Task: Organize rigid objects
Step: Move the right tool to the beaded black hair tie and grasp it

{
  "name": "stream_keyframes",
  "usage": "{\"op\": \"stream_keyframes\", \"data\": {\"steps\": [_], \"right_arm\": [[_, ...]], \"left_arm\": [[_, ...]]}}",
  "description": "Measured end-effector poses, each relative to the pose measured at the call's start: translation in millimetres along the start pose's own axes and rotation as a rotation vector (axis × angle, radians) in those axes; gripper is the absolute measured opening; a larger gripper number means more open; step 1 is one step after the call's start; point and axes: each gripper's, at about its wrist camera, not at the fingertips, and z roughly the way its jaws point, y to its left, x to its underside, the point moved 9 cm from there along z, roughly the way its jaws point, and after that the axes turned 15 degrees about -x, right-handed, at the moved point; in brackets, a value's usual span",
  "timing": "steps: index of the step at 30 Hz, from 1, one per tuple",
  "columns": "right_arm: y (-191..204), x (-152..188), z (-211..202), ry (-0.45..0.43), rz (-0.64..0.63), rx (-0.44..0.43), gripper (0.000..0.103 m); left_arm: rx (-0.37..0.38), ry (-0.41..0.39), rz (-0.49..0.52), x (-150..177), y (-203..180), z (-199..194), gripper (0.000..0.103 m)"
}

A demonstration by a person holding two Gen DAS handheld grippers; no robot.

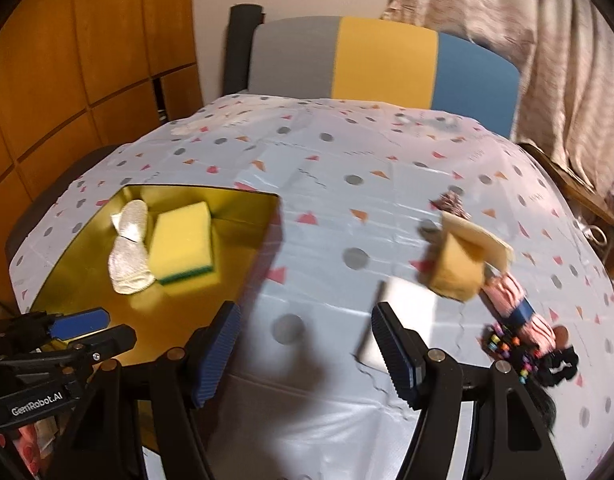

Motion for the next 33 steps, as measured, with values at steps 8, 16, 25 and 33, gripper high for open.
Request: {"op": "stream_keyframes", "data": {"steps": [8, 16, 25, 33], "right_arm": [[-45.5, 24.6, -18.6, 0.003, 0.085, 0.053, 0.069], [-74.0, 41.6, -34.4, -0.006, 0.142, 0.087, 0.069], [-105.0, 60.7, -47.4, -0.009, 0.198, 0.132, 0.069], [-143.4, 80.6, -60.6, -0.011, 0.252, 0.207, 0.07]], "left_arm": [[0.036, 0.005, 0.089, 6.0, -45.0, -3.1, 0.045], [0.04, 0.004, 0.168, 10.2, -79.3, -4.1, 0.045], [-0.004, 0.006, 0.248, 19.6, -105.6, 0.2, 0.046], [-0.046, -0.031, 0.261, 15.7, -110.1, -1.5, 0.046]]}}
